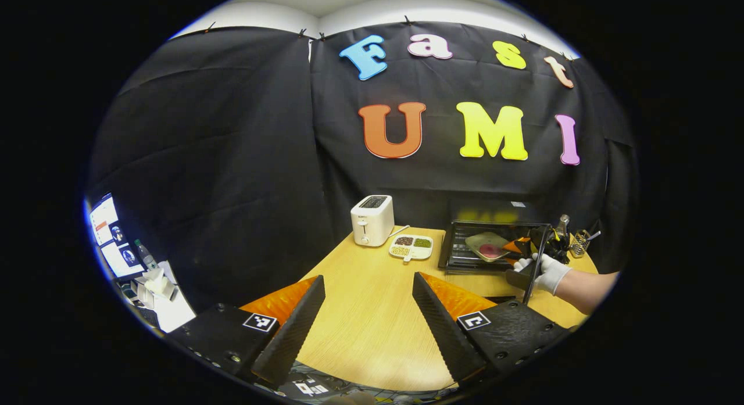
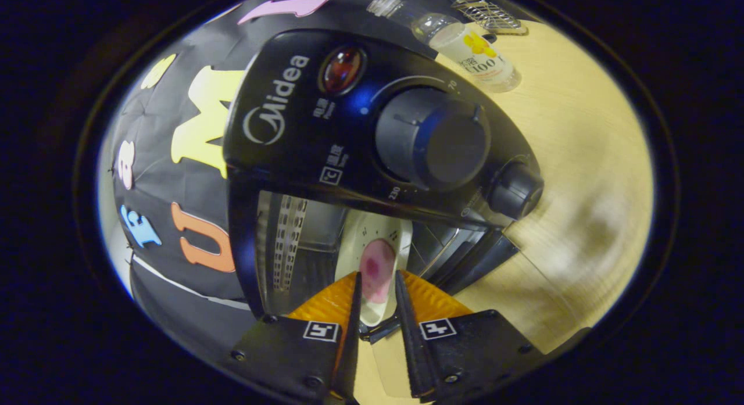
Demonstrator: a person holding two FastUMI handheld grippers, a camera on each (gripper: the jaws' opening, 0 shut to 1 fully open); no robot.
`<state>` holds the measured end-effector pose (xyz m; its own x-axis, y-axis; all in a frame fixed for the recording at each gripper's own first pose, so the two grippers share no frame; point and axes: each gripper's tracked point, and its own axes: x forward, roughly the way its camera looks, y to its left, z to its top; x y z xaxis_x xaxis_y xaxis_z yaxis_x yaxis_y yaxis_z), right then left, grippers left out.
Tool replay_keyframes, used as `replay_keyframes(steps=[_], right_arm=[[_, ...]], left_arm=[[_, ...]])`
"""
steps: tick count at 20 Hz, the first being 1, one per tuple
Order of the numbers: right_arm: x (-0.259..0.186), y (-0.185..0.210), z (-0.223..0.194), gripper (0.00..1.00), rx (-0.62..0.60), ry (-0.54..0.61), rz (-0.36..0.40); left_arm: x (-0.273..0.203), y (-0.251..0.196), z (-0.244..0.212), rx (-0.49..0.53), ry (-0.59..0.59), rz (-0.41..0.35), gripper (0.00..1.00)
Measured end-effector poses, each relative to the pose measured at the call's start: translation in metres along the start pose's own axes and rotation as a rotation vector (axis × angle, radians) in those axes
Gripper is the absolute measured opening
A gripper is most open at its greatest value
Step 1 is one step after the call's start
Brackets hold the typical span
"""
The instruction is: Open the electric oven with the left hand, put the food in, and close the electric oven.
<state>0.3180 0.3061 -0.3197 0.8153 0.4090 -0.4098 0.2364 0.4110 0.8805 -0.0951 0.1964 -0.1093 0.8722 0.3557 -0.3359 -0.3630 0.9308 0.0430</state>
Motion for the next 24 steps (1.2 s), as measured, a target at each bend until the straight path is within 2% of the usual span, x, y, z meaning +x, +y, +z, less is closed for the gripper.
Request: replay_keyframes(steps=[1,3,5,7,10,11,12,13,16,17,18,24], right_arm=[[-0.007,0.001,0.000,0.45,-0.024,-0.002,0.000],[-0.024,0.007,-0.003,0.49,-0.090,0.004,0.003],[-0.042,0.016,-0.009,0.77,-0.178,0.029,0.016],[-0.067,0.023,-0.013,0.92,-0.277,0.030,0.015],[-0.108,0.033,-0.014,0.97,-0.448,0.012,0.000],[-0.121,0.037,-0.014,0.92,-0.515,0.008,-0.006],[-0.137,0.041,-0.014,0.93,-0.586,-0.003,-0.010],[-0.151,0.044,-0.009,1.00,-0.657,-0.026,-0.012],[-0.200,0.056,-0.001,1.00,-0.808,-0.074,-0.002],[-0.215,0.059,0.003,0.94,-0.844,-0.085,0.002],[-0.232,0.061,0.009,1.00,-0.885,-0.105,0.003],[-0.357,0.028,0.072,1.00,-1.032,-0.226,-0.056]], left_arm=[[0.000,-0.002,0.001,0.000,-0.004,-0.008,0.97],[0.000,-0.002,0.002,0.001,-0.017,-0.020,0.97],[-0.004,-0.002,0.005,0.000,-0.036,-0.030,0.97],[-0.007,0.002,0.004,-0.006,-0.054,-0.038,0.97],[-0.016,0.005,-0.002,-0.025,-0.079,-0.058,0.97],[-0.019,0.007,-0.005,-0.025,-0.086,-0.064,0.97],[-0.020,0.007,-0.008,-0.028,-0.093,-0.075,0.97],[-0.022,0.005,-0.011,-0.035,-0.095,-0.095,0.97],[-0.024,-0.001,-0.021,-0.029,-0.083,-0.127,0.96],[-0.025,-0.008,-0.022,-0.033,-0.083,-0.143,0.96],[-0.026,-0.018,-0.021,-0.036,-0.088,-0.161,0.96],[-0.031,-0.102,-0.036,0.015,-0.069,-0.272,0.96]])
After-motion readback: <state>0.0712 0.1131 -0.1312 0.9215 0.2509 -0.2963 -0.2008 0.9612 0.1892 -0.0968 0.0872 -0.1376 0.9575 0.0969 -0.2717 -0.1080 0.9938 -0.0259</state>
